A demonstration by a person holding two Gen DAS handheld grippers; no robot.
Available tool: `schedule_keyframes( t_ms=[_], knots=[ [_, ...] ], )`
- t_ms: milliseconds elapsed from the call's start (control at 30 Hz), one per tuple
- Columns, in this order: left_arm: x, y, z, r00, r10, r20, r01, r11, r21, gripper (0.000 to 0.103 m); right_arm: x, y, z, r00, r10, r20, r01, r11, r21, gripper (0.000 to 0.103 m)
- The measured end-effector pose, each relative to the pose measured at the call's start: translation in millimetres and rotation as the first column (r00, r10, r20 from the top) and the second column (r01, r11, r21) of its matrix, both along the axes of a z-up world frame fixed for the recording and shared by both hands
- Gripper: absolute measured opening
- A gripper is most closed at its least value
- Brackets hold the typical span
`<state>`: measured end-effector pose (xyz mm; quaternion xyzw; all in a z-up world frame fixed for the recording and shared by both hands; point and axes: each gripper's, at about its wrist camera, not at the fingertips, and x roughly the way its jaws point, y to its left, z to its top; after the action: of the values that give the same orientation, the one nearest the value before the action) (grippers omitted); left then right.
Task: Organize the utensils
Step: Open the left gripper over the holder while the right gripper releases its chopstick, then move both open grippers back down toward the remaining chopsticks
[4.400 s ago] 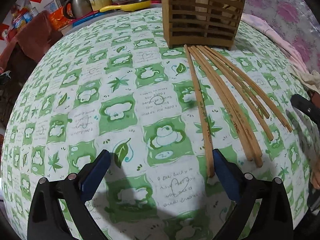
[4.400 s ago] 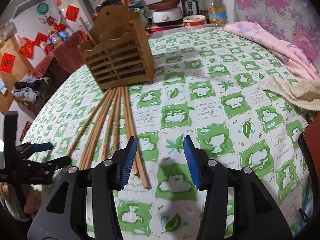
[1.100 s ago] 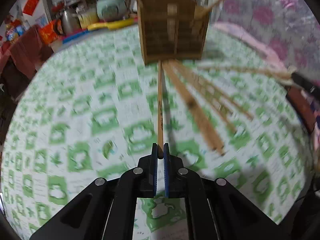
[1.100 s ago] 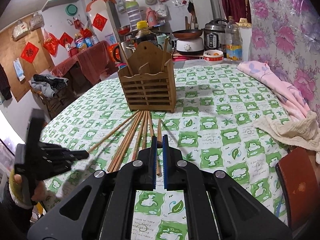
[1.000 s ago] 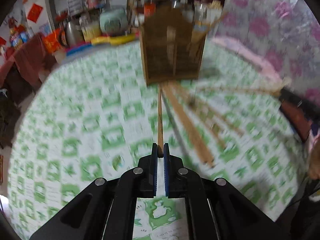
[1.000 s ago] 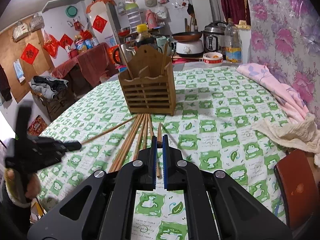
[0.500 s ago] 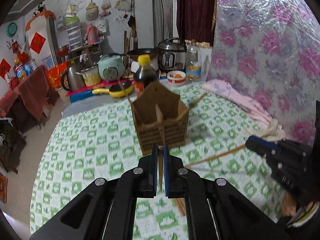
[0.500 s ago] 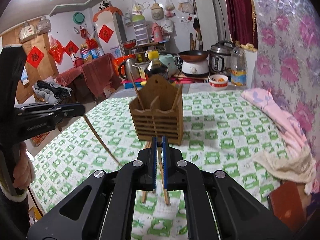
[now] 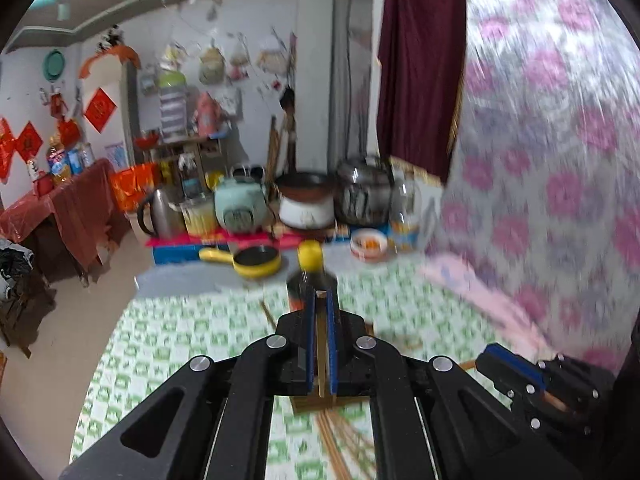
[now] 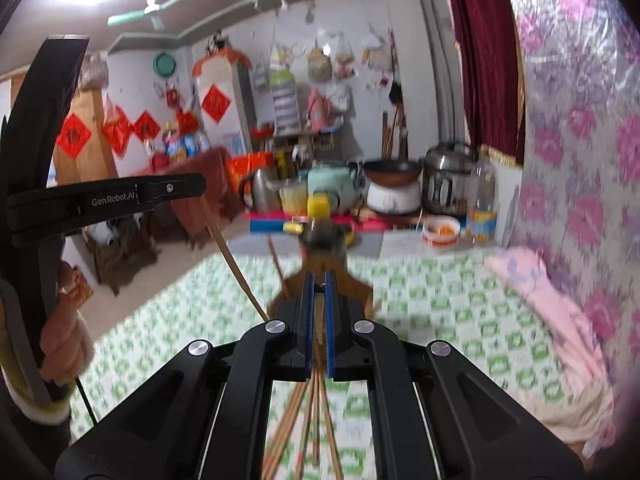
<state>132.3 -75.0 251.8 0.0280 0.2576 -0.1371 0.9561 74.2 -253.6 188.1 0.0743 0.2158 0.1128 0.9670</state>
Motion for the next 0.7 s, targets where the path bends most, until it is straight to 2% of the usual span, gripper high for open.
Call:
schedule_keyframes(
  t_ms=[67,133,200,300,367,400,433,533,633,700],
  knots=[
    [9,0,4,0.999,0.023,0.036,-0.023,1.0,-0.011,0.006,11,3,10,1.0,-0.019,0.023,0.019,1.0,-0.005,0.006],
    [22,-3,-7,0.999,0.032,0.033,-0.031,0.999,-0.018,0.006,24,7,6,0.999,-0.037,0.019,0.037,0.999,-0.014,0.006],
    [40,-3,-34,0.999,0.038,-0.016,-0.039,0.999,-0.032,0.006,41,10,-10,0.999,-0.051,-0.019,0.051,0.999,-0.02,0.006],
    [63,2,-77,0.993,0.055,-0.108,-0.061,0.997,-0.056,0.008,69,12,-45,0.99,-0.069,-0.122,0.067,0.998,-0.021,0.006],
    [70,10,-97,0.984,0.049,-0.174,-0.062,0.995,-0.073,0.019,83,11,-70,0.977,-0.078,-0.199,0.074,0.997,-0.026,0.011],
    [69,15,-104,0.981,0.039,-0.19,-0.057,0.994,-0.089,0.035,85,9,-77,0.972,-0.078,-0.222,0.076,0.997,-0.016,0.01],
    [67,19,-106,0.981,0.042,-0.188,-0.06,0.994,-0.092,0.051,82,5,-81,0.971,-0.081,-0.224,0.082,0.997,-0.005,0.011],
    [52,33,-107,0.987,0.084,-0.136,-0.095,0.992,-0.079,0.075,64,-1,-79,0.979,-0.077,-0.188,0.08,0.997,0.009,0.012],
    [38,43,-113,0.986,0.098,-0.134,-0.109,0.991,-0.078,0.086,49,-6,-78,0.982,-0.071,-0.175,0.077,0.997,0.026,0.018],
    [28,50,-121,0.983,0.106,-0.148,-0.118,0.99,-0.078,0.091,35,-8,-85,0.982,-0.067,-0.174,0.074,0.997,0.03,0.026]
  ],
)
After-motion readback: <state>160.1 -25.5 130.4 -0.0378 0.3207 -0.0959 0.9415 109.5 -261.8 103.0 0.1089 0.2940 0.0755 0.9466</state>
